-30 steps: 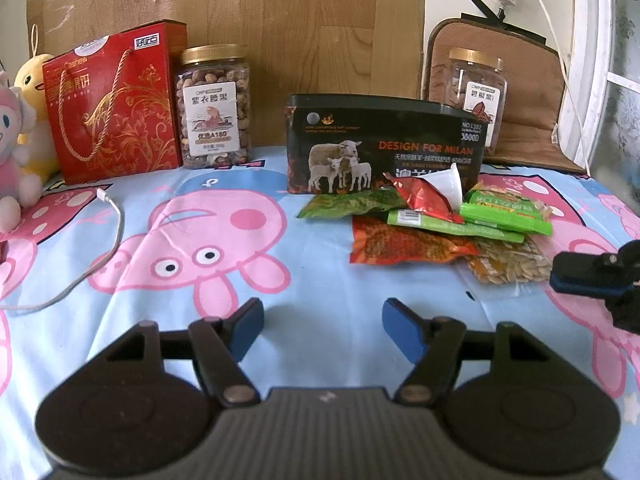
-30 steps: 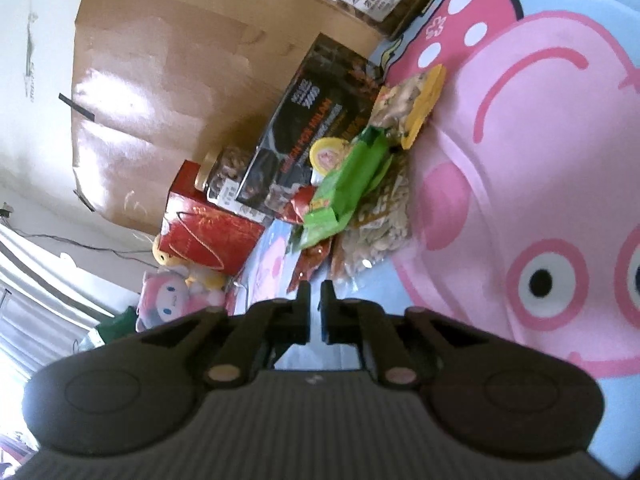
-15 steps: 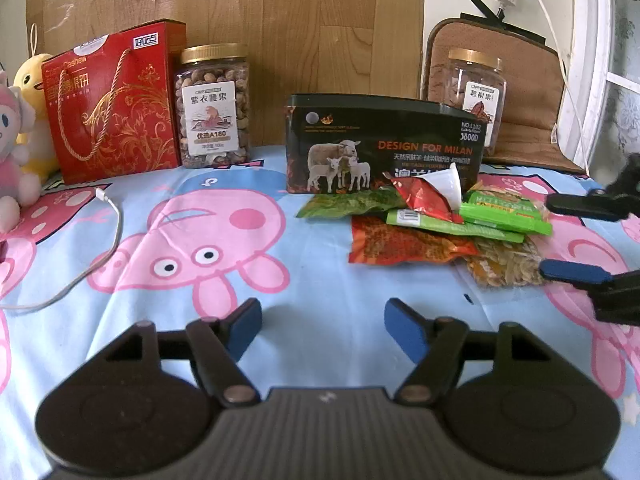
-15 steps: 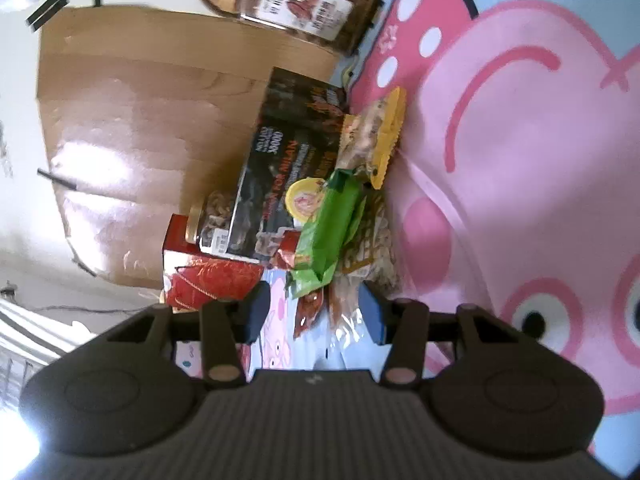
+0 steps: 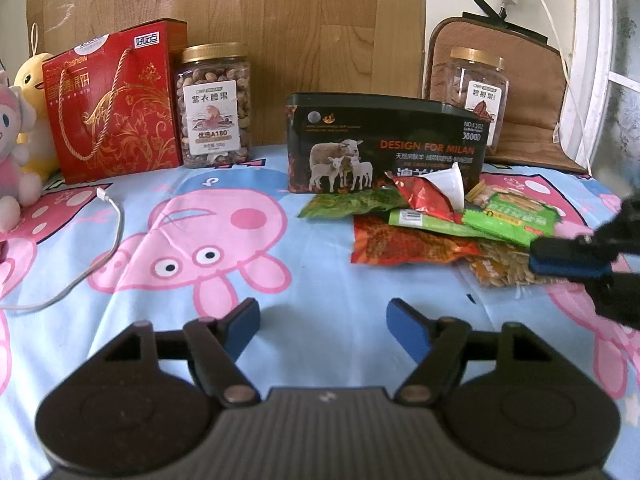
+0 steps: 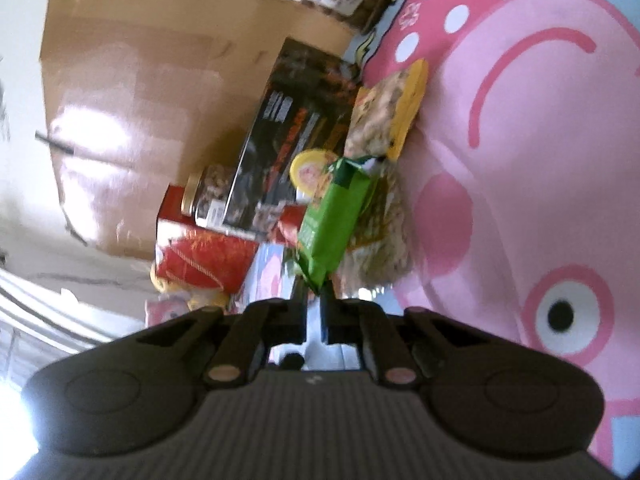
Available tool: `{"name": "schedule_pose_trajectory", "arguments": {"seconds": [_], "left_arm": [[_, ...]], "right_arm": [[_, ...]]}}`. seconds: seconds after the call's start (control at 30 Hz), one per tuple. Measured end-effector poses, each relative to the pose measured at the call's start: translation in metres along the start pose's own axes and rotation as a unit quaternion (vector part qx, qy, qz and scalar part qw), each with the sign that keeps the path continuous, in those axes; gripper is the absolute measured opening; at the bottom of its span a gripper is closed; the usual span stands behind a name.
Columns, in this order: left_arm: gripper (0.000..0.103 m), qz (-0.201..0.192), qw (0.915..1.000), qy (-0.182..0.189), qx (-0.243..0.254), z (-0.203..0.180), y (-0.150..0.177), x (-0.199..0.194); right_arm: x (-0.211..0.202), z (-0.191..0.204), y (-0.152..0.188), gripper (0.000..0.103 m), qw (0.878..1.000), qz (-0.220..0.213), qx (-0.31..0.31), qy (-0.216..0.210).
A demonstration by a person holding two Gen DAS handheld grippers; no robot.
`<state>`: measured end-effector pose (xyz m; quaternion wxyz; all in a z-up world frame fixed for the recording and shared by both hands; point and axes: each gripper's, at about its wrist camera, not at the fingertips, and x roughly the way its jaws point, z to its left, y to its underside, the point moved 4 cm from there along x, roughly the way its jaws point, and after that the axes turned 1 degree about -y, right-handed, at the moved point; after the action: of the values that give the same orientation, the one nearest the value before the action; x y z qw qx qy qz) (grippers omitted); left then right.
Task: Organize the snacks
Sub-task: 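Carry the green packet toward the left gripper and release it on the sheet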
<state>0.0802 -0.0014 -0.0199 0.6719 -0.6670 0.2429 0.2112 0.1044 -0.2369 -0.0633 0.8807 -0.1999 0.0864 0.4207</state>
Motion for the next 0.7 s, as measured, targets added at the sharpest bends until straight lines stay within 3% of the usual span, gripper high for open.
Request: {"name": "schedule_pose_trajectory", "arguments": {"seconds": [0.23,0.4,0.57,0.6,0.63,0.7], "left_arm": [[0.072,0.0,1.0,0.002,-0.004,0.001,0.0,0.0],[0.072,-0.002,0.9995,0.02,-0.025,0.01,-0.001,-0.001],[0.07,-0.005,0.9943,0.066,-0.084,0.029,-0.001,-0.006],[0.07,-0.003,0.9932,0.073,-0.09,0.032,-0.001,-0.007],[0.07,0.001,0.9924,0.084,-0.09,0.034,0.0,-0.01],[0.07,0.007,0.9907,0.106,-0.084,0.031,0.002,-0.015]], "right_arm": [[-0.007,0.011,0.034,0.006,0.995,0.043,-0.088,0.009],[-0.017,0.024,0.071,0.006,0.979,0.082,-0.184,0.025],[-0.026,0.041,0.103,0.019,0.945,0.129,-0.297,0.037],[-0.031,0.044,0.105,0.026,0.94,0.131,-0.314,0.031],[-0.036,0.046,0.106,0.034,0.937,0.13,-0.325,0.022],[-0.048,0.049,0.102,0.039,0.933,0.131,-0.335,-0.004]]}}
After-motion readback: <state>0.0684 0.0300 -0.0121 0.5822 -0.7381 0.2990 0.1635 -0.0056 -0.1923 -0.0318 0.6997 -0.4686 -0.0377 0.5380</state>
